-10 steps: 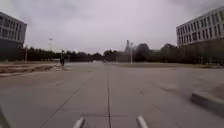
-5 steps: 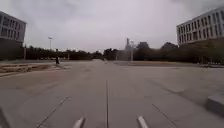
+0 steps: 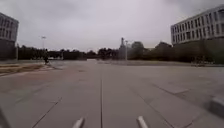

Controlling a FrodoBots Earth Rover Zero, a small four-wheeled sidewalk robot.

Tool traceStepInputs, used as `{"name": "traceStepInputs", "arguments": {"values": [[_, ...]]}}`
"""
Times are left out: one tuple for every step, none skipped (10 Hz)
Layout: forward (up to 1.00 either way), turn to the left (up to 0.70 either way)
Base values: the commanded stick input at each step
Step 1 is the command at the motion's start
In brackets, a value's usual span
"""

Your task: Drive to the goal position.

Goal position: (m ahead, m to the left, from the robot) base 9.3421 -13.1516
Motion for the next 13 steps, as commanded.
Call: {"name": "traceStepInputs", "arguments": {"values": [[0.45, -0.27], [0.45, -0.27], [0.49, -0.25], [0.68, -0.15], [0.70, -0.14], [0.70, -0.14], [0.70, -0.14], [0.70, -0.14], [0.70, -0.14], [0.70, -0.14], [0.70, -0.14], [0.70, -0.14], [0.70, -0.14]]}}
